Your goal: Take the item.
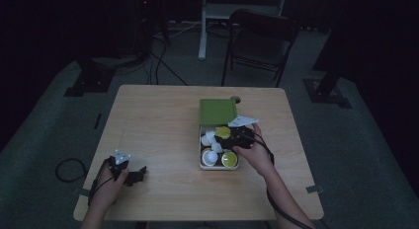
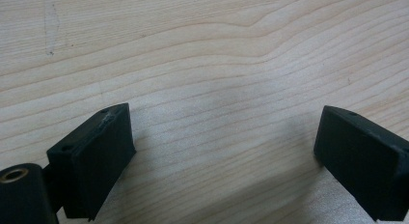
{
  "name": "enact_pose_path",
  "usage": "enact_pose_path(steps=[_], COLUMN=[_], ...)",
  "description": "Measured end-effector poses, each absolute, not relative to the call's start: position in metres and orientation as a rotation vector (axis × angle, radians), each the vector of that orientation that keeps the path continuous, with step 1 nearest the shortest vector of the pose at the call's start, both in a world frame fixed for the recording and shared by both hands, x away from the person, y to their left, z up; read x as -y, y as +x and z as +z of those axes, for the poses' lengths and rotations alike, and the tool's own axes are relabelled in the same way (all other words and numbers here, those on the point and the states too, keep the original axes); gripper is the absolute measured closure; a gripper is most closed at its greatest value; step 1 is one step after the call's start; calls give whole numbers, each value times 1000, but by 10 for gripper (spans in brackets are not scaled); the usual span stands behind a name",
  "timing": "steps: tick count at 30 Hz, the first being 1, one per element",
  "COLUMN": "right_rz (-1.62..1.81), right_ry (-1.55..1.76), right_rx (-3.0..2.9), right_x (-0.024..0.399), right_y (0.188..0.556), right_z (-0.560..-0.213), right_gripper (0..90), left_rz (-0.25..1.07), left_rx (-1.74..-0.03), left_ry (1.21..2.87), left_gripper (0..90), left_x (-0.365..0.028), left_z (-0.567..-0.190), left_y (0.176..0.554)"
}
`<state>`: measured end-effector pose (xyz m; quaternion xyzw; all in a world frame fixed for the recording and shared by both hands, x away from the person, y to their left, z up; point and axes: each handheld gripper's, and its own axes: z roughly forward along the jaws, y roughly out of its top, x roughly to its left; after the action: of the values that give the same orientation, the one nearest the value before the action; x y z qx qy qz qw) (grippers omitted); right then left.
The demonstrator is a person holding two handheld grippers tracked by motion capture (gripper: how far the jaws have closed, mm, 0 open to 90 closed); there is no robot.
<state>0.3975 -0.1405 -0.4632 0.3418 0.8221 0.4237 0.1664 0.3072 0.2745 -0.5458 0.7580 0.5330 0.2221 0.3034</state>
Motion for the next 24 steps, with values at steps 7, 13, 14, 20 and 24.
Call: enact_pose_path(steps=[7,13,14,20,24], right_rz=[1211,1226,1236,1264,1281], right_ry=[951,946,942,932,928], right_rx=[-2348,-2360,-2356,-2351,-2349], right_x=[141,143,144,147,148], right_y=[394,389,388,381,376], right_z=[-458,-454,-453,-446,-442], right_gripper=[380,381,381,382,382], left_rz=[588,590,590,590,590], left_rx=[-1413,-1411,-1411,-1411,-1411], left_ry=[2008,2010,2010,2011,2010], left_gripper=[70,71,70,70,70], left_x=[-274,-275,-275,-275,-275], left_z=[-546,-546,-546,-546,-546], left_y=[307,307,307,307,307])
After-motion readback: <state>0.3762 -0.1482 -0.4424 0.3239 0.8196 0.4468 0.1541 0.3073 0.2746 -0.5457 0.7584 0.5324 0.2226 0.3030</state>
